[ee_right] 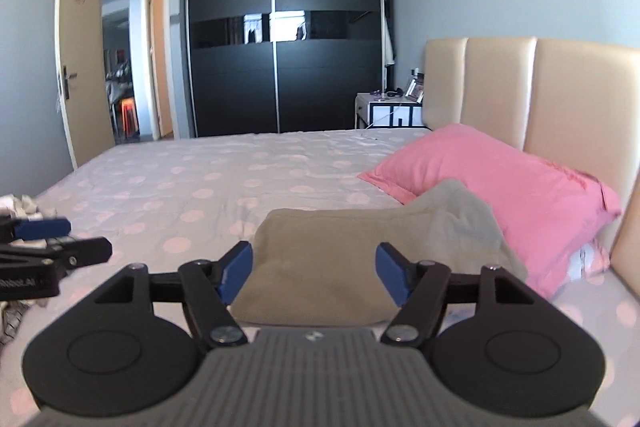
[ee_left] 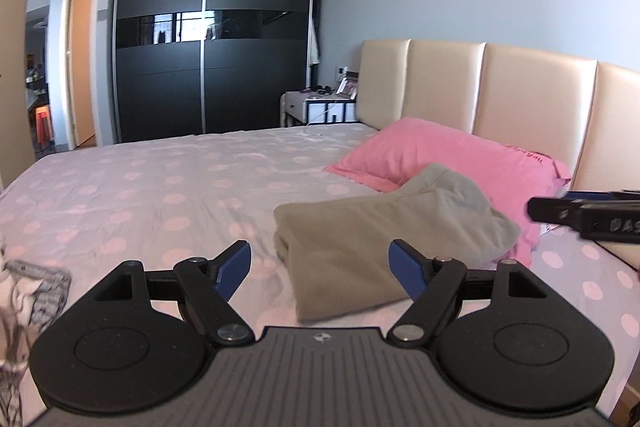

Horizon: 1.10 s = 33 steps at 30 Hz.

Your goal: Fold clothes

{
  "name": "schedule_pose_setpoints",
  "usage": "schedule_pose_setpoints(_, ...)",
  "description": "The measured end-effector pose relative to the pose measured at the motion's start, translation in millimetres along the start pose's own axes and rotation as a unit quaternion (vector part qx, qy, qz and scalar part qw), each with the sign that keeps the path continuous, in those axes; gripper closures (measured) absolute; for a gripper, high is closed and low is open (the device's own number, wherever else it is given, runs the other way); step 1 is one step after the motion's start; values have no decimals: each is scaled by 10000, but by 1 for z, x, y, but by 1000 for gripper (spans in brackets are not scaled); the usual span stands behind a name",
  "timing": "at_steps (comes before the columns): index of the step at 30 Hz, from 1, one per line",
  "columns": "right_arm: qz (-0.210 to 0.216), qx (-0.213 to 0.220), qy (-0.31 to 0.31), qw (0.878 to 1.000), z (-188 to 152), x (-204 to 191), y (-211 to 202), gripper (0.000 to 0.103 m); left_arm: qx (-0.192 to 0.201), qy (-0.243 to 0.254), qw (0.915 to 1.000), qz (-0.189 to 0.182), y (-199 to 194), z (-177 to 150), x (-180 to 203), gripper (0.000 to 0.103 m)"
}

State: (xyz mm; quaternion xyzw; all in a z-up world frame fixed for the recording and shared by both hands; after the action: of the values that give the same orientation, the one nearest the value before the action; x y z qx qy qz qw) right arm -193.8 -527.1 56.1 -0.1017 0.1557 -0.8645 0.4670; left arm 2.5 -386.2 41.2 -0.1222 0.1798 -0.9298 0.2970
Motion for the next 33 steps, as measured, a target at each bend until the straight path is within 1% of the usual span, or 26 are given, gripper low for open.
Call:
schedule_pose_setpoints(4,-276,167,372,9988,-28,6,-19,32,-45,8,9999,121,-5,-20,-3,28)
schedule_pose_setpoints(7,-538,125,446,9975,-48,10,-23,32,-94,103,9996,226,-6,-33,-1,28)
schedule_pose_setpoints(11,-421,52,563,9975,-67,5,-25,32,-296,102,9993,214,-2,-53,5,28)
schedule_pose_setpoints(15,-449,40,490,9978,-83,1,-18,32,-401,148,9989,169,-1,-64,11,28)
schedule_pose_setpoints(19,-464,-175,376,9981,-98,-3,-6,32,-450,246,9986,158,-2,-69,15,28)
schedule_pose_setpoints(22,-467,-318,237,9981,-107,-8,1,32,-585,196,9980,119,0,-74,15,28)
schedule_pose_setpoints(28,-408,-693,123,9967,-123,-20,11,32,-808,194,9963,203,6,-88,11,28)
schedule_pose_setpoints(33,-388,-758,39,9964,-126,-25,12,32,-851,144,9961,179,12,-93,13,28)
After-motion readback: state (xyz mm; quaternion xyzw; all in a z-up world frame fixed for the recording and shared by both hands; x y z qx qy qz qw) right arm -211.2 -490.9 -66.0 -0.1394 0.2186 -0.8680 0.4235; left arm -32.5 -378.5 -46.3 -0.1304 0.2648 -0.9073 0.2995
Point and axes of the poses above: each gripper's, at about its wrist camera, not at the fingertips, and y roughly the way its jaws point, x to its right, z to its top, the point moved 9 cm from there along y, roughly the way its jaws point, and after that the axes turned 6 degrees about -y, right-handed, at the moved point
